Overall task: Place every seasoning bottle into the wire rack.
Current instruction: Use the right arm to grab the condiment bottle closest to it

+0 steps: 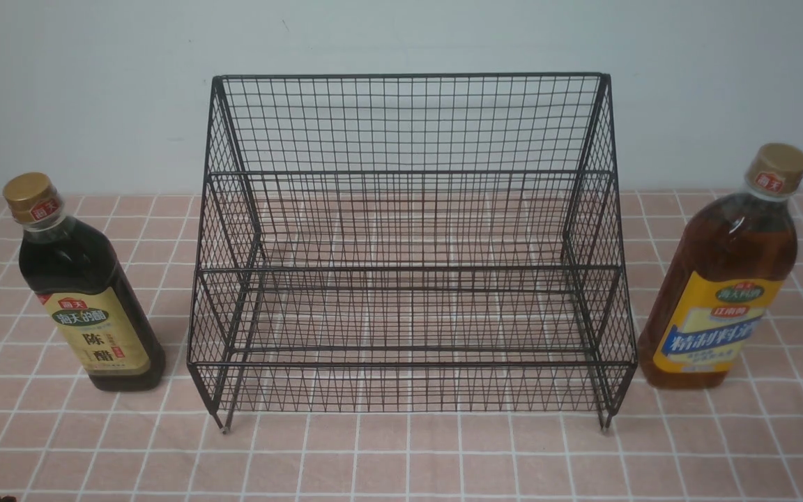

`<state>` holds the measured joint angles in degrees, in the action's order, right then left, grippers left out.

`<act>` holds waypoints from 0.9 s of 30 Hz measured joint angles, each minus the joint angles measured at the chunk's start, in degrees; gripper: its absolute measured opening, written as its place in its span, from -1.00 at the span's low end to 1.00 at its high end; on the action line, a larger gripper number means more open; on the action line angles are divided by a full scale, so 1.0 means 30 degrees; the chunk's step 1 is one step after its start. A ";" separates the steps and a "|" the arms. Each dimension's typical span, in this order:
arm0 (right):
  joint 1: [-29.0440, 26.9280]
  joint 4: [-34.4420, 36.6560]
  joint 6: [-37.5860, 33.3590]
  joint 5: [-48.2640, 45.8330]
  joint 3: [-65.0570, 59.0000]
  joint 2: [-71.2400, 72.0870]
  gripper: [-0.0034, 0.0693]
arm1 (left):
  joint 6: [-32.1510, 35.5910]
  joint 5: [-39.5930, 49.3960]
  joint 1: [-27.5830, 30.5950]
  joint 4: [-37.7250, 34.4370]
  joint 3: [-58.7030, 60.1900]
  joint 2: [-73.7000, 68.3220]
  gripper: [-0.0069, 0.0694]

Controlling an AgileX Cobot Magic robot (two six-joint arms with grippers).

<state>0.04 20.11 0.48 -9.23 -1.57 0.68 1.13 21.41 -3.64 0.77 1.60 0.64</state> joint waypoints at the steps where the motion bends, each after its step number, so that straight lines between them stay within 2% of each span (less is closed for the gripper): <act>1: 0.0000 0.0711 0.0139 0.0364 0.0000 0.0000 -0.95 | 0.0000 0.0000 0.0000 0.0000 0.0000 0.0000 -0.84; 6: 0.0000 0.3364 0.0548 0.1297 0.0000 0.0000 -0.95 | 0.0000 0.0000 0.0000 0.0000 0.0000 0.0000 -0.84; 8: 0.0000 0.3454 0.0592 0.1344 0.0000 0.0000 -0.95 | 0.0000 0.0000 0.0000 0.0000 0.0000 0.0000 -0.84; 16: 0.0000 0.0748 0.0758 0.1919 0.0000 0.0000 -0.95 | 0.0000 0.0000 0.0000 0.0000 0.0000 0.0000 -0.84; 21: 0.0000 -0.0182 0.1033 0.4909 0.0084 0.0000 -0.95 | 0.0000 0.0000 0.0000 0.0000 0.0000 0.0000 -0.84; 27: 0.0000 -0.1684 0.0581 0.6125 0.2557 -0.2051 -0.93 | 0.0000 0.0000 0.0000 0.0000 0.0000 0.0000 -0.84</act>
<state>0.04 15.06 2.23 9.14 6.10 -5.47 1.13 21.41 -3.64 0.77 1.60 0.64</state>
